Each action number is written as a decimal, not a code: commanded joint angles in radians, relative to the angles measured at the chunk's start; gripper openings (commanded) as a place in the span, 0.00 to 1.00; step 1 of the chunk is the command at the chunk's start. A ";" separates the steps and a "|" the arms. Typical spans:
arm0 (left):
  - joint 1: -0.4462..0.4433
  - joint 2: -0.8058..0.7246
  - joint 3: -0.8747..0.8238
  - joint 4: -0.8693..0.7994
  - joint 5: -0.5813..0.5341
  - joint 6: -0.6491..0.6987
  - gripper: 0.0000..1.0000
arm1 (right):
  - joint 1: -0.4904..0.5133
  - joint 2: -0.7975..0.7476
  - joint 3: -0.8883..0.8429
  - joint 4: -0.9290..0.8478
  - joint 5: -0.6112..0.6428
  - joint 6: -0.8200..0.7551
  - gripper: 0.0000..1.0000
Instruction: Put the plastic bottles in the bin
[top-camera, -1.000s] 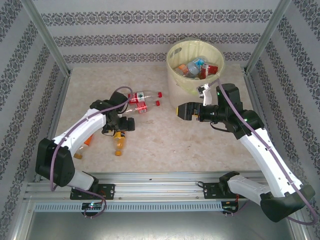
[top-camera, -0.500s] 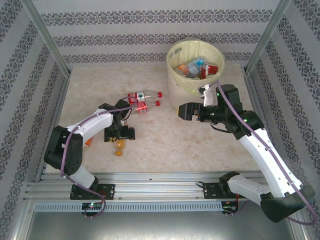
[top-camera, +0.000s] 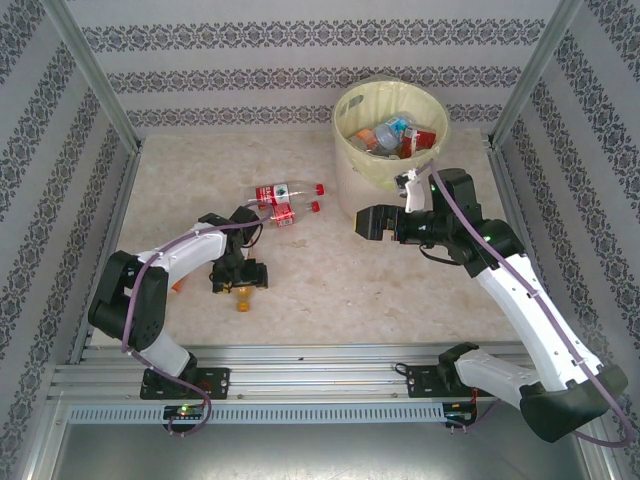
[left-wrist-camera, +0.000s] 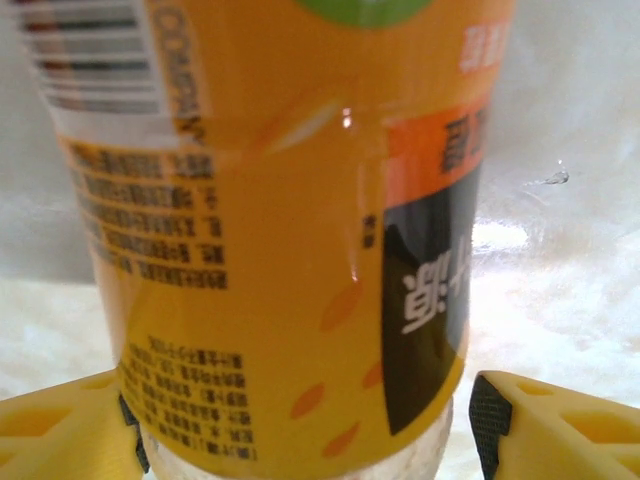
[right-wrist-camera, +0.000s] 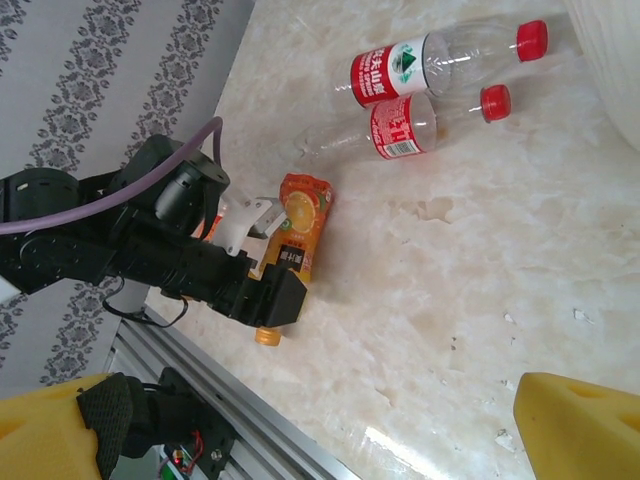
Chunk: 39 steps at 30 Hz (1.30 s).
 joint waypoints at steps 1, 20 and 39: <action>0.011 -0.005 -0.010 0.021 0.010 0.001 0.77 | 0.012 -0.001 -0.022 0.021 0.015 0.001 0.98; -0.047 -0.226 -0.001 0.141 0.098 0.033 0.58 | 0.017 -0.042 -0.172 0.249 -0.045 0.171 0.98; -0.180 -0.396 0.030 0.471 0.426 0.045 0.59 | 0.176 0.262 -0.022 0.496 0.006 0.308 0.97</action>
